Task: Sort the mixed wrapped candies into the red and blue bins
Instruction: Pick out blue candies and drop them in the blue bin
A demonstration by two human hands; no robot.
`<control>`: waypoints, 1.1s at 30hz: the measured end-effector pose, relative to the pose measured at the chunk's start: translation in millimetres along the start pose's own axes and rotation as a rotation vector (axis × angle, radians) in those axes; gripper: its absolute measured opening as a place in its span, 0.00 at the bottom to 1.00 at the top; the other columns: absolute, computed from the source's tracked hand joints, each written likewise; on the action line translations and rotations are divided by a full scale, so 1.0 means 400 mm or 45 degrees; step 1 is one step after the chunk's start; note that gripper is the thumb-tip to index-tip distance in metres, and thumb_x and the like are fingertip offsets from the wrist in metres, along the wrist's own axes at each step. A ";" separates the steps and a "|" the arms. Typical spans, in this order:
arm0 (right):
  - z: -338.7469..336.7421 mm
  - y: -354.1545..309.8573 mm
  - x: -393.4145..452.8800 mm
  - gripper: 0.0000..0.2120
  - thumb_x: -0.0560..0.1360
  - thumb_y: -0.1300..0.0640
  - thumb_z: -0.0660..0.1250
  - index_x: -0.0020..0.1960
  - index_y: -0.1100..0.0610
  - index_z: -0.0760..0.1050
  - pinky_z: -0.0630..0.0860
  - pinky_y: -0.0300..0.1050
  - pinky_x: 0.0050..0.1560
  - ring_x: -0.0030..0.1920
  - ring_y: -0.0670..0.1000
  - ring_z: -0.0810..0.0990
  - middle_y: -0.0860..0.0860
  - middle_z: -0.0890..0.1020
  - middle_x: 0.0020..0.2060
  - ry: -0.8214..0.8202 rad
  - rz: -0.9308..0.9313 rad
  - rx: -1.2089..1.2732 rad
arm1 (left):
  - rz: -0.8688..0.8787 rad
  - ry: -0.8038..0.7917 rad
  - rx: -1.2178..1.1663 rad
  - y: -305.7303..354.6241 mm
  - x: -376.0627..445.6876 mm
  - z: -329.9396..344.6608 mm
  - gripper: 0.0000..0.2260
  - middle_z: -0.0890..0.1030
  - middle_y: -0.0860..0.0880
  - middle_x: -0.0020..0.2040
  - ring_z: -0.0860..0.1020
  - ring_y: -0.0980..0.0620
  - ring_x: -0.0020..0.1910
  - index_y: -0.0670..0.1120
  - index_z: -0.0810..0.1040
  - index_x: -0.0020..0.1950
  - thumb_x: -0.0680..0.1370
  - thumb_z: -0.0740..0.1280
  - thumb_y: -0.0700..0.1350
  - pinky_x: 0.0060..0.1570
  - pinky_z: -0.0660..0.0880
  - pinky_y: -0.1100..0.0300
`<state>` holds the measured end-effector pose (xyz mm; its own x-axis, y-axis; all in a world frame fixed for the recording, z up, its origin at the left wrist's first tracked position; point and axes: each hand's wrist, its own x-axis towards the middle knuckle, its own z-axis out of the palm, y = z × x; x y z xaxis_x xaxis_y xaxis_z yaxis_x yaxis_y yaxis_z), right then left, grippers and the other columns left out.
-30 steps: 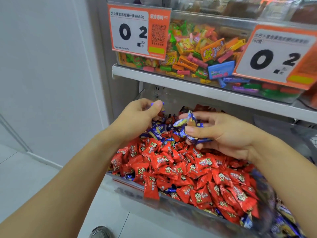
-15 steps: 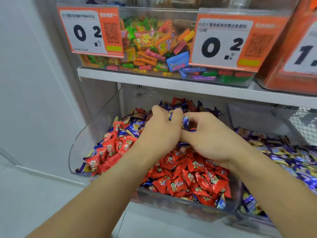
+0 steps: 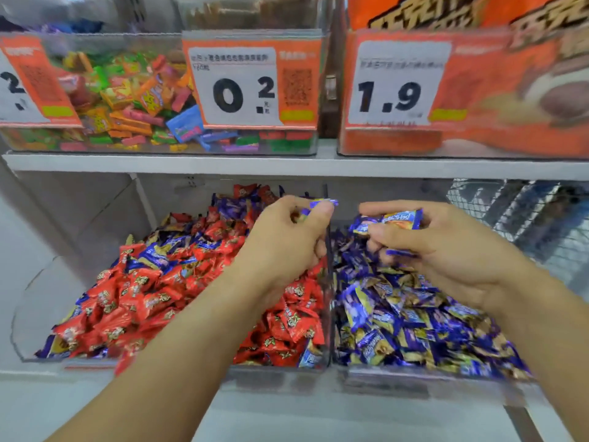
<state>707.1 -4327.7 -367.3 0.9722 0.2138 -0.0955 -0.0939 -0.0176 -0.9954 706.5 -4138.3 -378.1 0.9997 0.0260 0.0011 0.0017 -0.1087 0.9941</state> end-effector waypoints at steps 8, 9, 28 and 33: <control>-0.139 0.054 -0.012 0.20 0.68 0.62 0.79 0.57 0.47 0.82 0.80 0.41 0.52 0.53 0.43 0.83 0.45 0.83 0.55 0.310 -0.082 -0.460 | 0.457 -0.282 0.863 0.011 0.033 0.135 0.17 0.76 0.51 0.54 0.74 0.58 0.46 0.54 0.75 0.65 0.77 0.69 0.45 0.49 0.67 0.73; -0.147 0.057 -0.012 0.19 0.70 0.62 0.78 0.57 0.47 0.82 0.81 0.45 0.54 0.53 0.44 0.83 0.45 0.83 0.55 0.320 -0.091 -0.487 | 0.502 -0.288 0.933 0.006 0.037 0.134 0.17 0.76 0.52 0.55 0.74 0.56 0.49 0.54 0.75 0.65 0.77 0.68 0.42 0.53 0.67 0.73; -0.188 0.057 0.023 0.17 0.76 0.67 0.67 0.47 0.43 0.80 0.80 0.47 0.58 0.49 0.43 0.83 0.41 0.84 0.48 0.556 -0.364 -0.829 | 0.654 -0.038 0.980 -0.033 0.019 0.021 0.08 0.76 0.56 0.52 0.72 0.63 0.48 0.50 0.79 0.56 0.78 0.66 0.44 0.51 0.62 0.79; 0.032 0.039 -0.022 0.10 0.75 0.63 0.70 0.49 0.49 0.83 0.76 0.33 0.47 0.43 0.41 0.81 0.42 0.83 0.43 0.283 -0.667 -0.895 | 0.374 -0.083 1.576 -0.032 -0.027 -0.134 0.18 0.74 0.50 0.62 0.70 0.47 0.64 0.53 0.75 0.64 0.76 0.63 0.57 0.64 0.67 0.53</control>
<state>694.2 -4317.4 -381.9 0.8793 0.1704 0.4447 0.4544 -0.5794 -0.6766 694.4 -4083.8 -385.0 0.9660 -0.2011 0.1625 -0.2309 -0.9538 0.1922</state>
